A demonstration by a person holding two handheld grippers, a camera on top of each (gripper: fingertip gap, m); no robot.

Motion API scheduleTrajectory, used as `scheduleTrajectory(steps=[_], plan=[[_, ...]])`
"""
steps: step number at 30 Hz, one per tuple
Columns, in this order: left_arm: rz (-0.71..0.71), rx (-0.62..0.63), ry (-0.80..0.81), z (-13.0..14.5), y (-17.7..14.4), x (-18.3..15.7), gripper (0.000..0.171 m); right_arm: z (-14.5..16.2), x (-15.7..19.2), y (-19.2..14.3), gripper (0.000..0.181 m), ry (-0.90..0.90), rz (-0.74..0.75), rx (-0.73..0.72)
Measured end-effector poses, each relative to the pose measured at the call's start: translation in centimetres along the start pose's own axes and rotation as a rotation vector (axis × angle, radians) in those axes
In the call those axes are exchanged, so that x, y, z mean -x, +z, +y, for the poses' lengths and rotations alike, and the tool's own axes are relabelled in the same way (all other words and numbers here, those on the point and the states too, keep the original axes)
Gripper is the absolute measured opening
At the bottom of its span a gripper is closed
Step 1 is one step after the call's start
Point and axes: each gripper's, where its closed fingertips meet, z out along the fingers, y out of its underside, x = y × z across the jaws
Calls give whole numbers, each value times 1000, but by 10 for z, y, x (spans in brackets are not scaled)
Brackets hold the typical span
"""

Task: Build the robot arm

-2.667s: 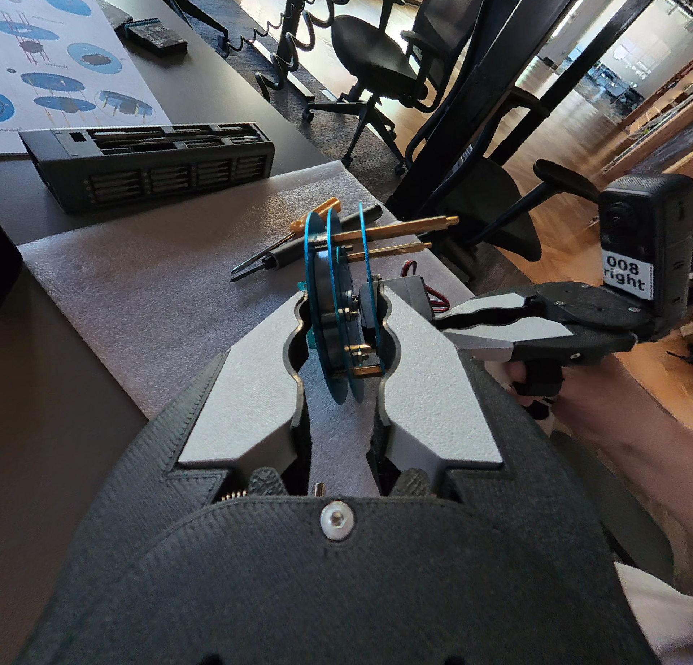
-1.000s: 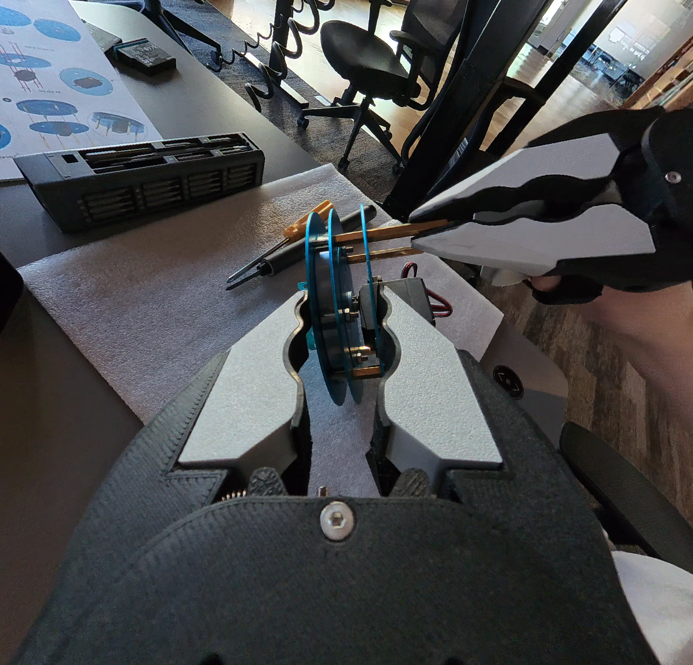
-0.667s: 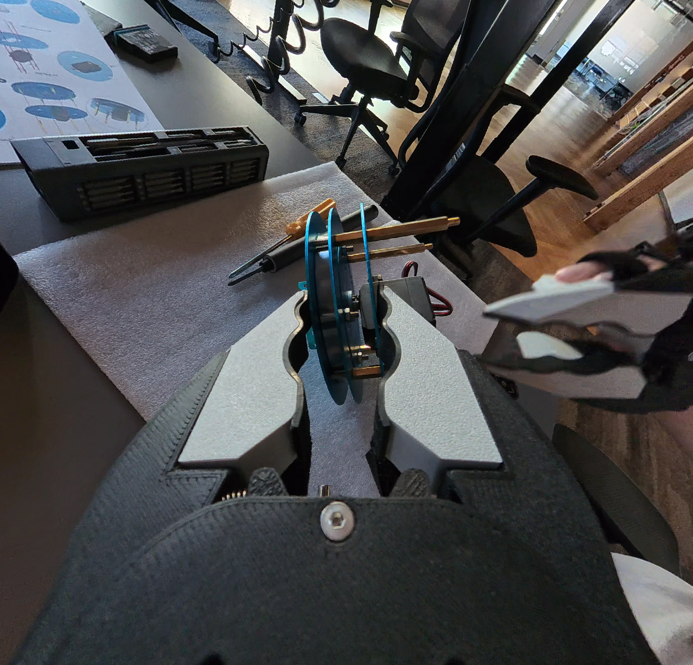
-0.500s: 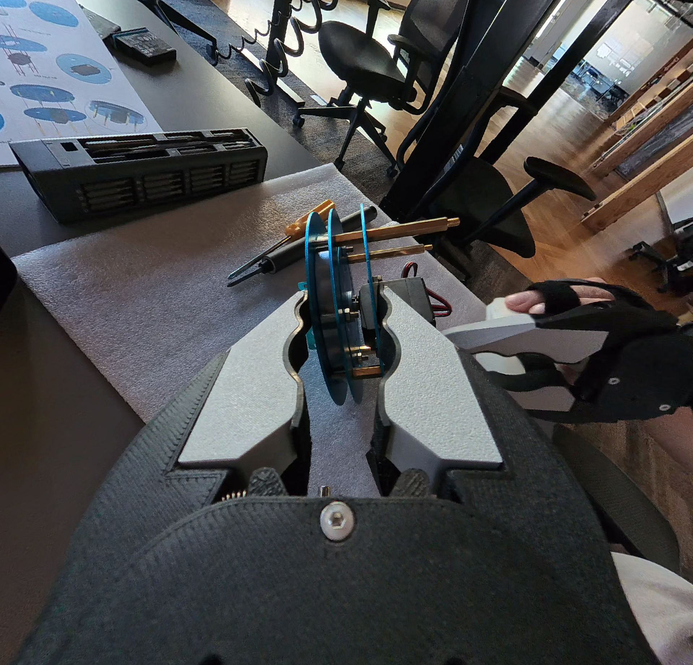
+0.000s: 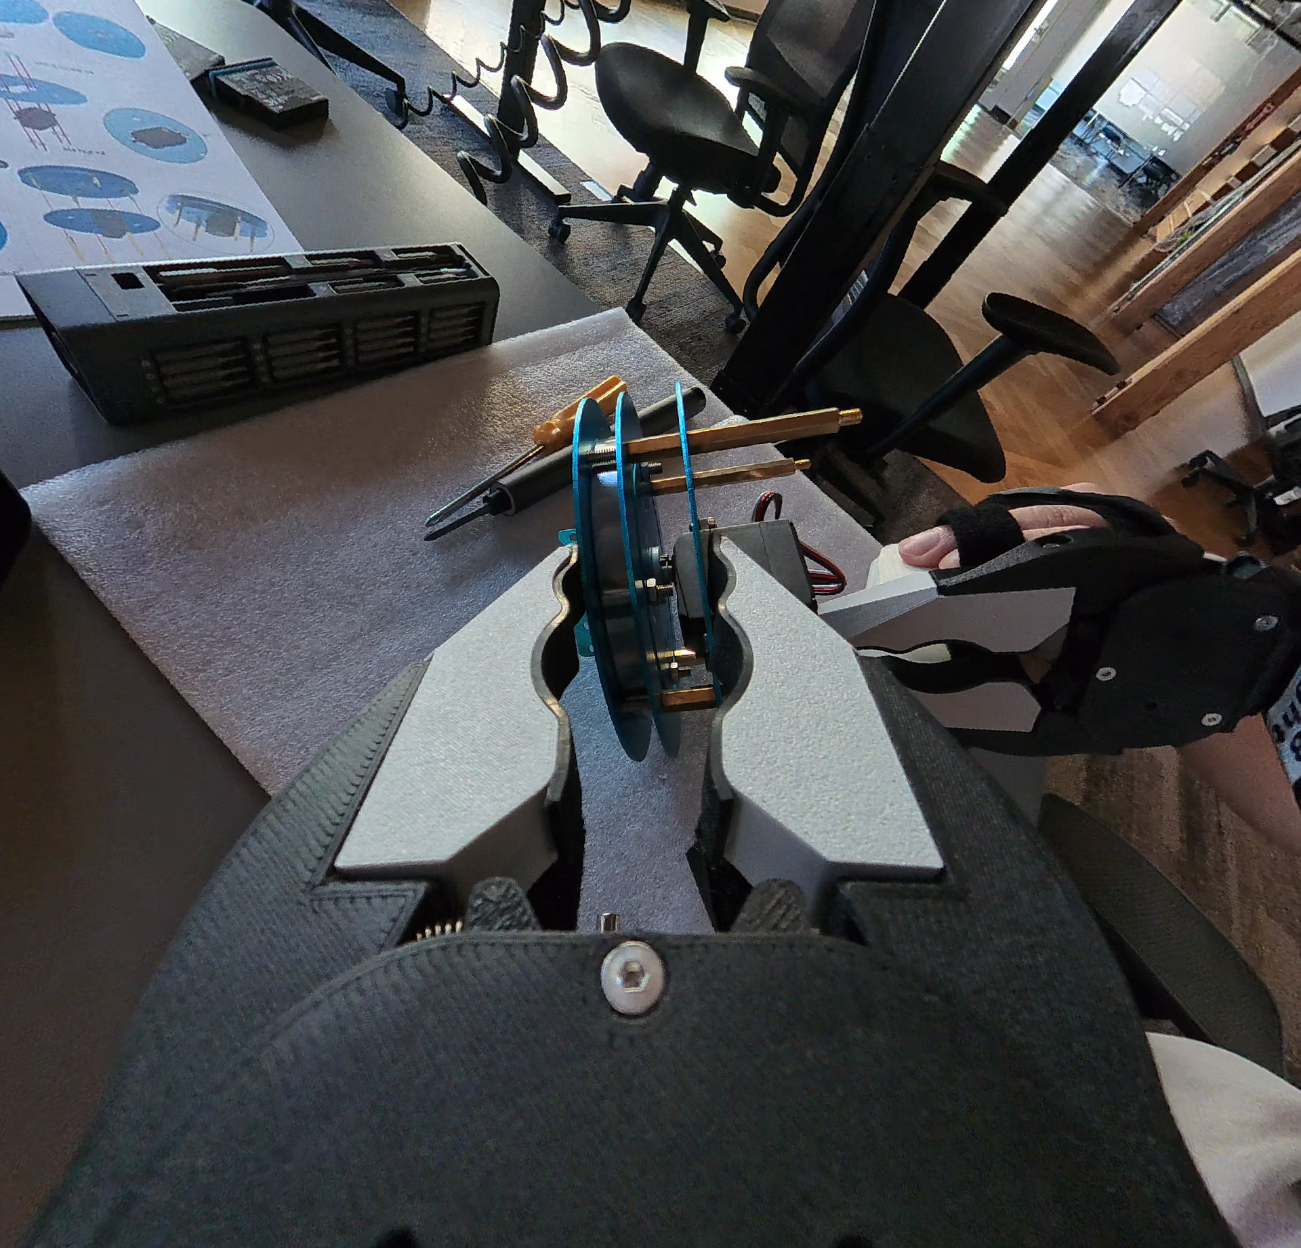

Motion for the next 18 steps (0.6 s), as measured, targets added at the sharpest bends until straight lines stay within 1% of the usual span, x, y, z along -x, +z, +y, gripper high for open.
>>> scheduleTrajectory(steps=[2, 4, 8, 14, 17, 18], plan=[[1, -1, 0, 0, 0, 0, 33, 0, 0, 0, 5, 25, -5, -7], [1, -3, 3, 0, 0, -1, 33, 0, 0, 0, 4, 94, -26, -12], [-7, -7, 14, -1, 1, -2, 33, 2, 0, 0, 5, 364, -58, -34], [-9, -10, 25, -2, 3, -4, 33, 3, 0, -1, 5, 831, -89, -88], [-9, -9, 35, -3, 3, -5, 33, 3, 1, -1, 5, 1005, -94, -109], [-12, -9, 38, -3, 3, -5, 33, 3, 1, -1, 5, 1039, -91, -116]])
